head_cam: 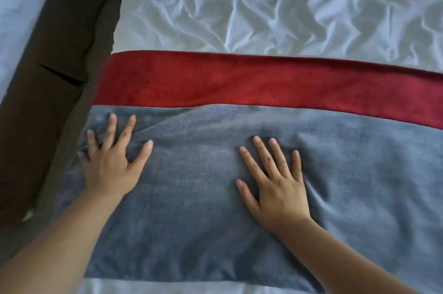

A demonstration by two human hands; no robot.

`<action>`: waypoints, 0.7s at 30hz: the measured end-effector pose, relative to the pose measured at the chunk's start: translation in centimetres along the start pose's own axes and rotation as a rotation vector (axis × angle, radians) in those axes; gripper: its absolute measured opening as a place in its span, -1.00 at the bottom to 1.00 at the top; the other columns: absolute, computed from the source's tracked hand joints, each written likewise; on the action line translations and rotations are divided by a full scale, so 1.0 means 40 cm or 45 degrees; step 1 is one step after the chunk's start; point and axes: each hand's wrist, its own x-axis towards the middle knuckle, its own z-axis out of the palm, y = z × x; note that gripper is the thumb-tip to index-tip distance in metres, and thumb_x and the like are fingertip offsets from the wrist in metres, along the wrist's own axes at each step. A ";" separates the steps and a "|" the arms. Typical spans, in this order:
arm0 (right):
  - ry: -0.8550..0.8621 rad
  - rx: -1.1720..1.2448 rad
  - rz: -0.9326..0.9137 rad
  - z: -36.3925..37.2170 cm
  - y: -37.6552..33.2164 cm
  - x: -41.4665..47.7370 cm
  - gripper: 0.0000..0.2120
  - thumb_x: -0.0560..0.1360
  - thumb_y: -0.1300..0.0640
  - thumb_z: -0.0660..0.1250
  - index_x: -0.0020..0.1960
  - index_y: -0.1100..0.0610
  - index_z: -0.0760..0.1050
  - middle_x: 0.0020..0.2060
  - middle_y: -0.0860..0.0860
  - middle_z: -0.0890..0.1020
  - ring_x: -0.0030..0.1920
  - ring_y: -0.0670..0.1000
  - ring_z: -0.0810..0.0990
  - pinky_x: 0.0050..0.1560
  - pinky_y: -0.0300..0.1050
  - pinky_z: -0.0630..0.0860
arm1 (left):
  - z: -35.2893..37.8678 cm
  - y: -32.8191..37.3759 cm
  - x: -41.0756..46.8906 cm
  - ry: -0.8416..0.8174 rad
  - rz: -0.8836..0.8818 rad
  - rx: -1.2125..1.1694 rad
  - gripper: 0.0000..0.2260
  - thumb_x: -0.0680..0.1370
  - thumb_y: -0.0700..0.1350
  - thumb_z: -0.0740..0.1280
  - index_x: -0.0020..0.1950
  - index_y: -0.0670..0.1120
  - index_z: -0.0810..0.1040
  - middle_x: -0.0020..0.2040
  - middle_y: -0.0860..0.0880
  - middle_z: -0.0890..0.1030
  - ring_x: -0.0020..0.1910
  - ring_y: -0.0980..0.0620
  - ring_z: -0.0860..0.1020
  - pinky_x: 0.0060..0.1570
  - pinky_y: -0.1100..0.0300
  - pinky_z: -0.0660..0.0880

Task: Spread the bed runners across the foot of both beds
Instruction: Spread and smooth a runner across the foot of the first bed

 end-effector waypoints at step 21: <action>0.089 -0.051 0.238 -0.062 0.354 -0.091 -0.39 0.63 -0.33 -0.02 0.63 -0.19 0.03 0.65 -0.05 0.05 0.64 0.06 0.00 0.60 0.14 -0.02 | 0.084 0.418 -0.179 -0.028 0.506 0.198 -0.31 0.53 0.49 -0.05 0.64 0.33 -0.04 0.68 0.18 -0.10 0.66 -0.19 -0.15 0.41 -0.59 -0.06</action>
